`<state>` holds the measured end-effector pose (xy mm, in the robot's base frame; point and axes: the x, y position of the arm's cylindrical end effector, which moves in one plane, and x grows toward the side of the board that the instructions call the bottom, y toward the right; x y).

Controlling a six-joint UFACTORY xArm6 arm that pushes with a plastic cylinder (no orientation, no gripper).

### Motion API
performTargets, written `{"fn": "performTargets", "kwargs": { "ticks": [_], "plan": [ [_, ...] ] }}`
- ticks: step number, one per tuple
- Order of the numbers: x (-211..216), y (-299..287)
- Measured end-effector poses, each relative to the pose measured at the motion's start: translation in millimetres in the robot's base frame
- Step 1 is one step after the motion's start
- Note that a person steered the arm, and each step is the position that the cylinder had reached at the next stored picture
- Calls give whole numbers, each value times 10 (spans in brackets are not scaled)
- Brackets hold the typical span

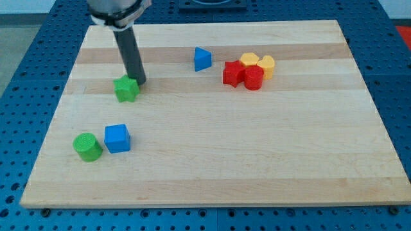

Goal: Push the blue triangle into blue cube

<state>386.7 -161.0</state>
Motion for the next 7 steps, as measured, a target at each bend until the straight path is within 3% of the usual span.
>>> {"fn": "performTargets", "kwargs": {
  "ticks": [3,5,6,7],
  "plan": [
    [759,-414],
    [202,-244],
    [-451,-121],
    [-1116,394]
  ]
}}
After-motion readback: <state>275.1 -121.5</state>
